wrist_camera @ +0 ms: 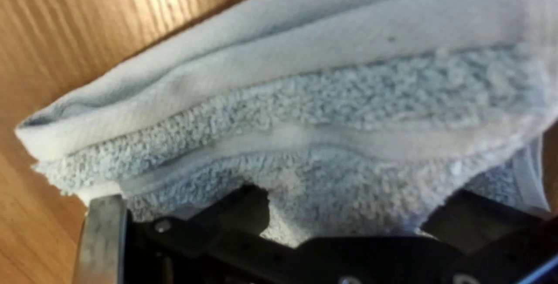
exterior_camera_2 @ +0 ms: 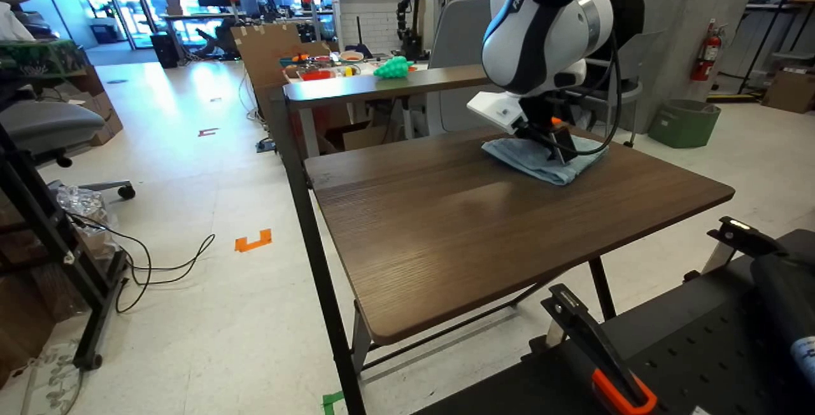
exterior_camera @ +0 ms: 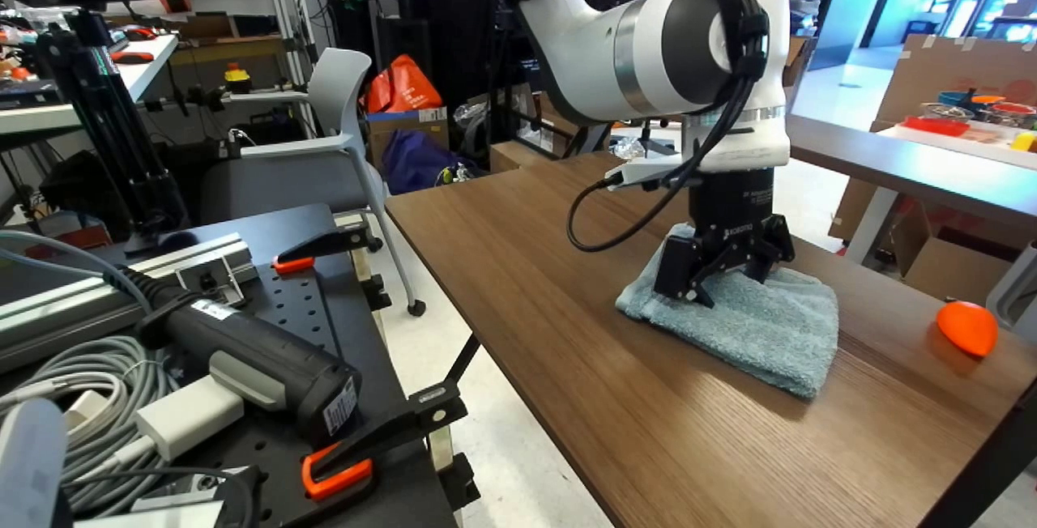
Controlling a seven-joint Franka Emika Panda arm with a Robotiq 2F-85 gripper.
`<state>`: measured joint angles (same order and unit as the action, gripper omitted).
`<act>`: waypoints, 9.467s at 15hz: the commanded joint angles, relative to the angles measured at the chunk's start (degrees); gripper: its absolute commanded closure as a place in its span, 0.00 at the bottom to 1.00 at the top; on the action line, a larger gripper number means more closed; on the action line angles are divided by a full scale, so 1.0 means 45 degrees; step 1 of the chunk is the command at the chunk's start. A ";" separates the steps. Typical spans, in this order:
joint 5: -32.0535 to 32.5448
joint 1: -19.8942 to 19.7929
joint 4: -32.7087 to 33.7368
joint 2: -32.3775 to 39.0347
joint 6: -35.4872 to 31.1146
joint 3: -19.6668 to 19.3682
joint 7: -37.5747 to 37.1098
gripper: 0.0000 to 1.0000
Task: Use towel to wipe the table
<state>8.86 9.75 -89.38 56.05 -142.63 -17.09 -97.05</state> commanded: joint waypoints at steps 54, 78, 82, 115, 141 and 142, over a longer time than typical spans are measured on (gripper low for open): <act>-0.0279 0.6795 -0.8005 -0.2605 -0.3737 -0.3440 0.6696 0.00; -0.1123 0.2914 -0.4847 -0.2391 -0.1410 0.3475 0.6126 0.00; -0.2460 0.2537 -0.4609 -0.2100 -0.3100 0.4411 0.6344 0.00; -0.1957 -0.0322 -0.0366 0.0339 0.1090 -0.1007 0.2449 0.00; -0.1641 -0.1437 -0.3173 -0.0415 -0.3963 0.1004 0.3070 0.00; -0.1912 -0.1713 -0.3651 -0.0642 -0.4658 0.1346 0.3651 0.00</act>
<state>4.10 6.13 -100.47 51.39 -153.39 -16.23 -85.14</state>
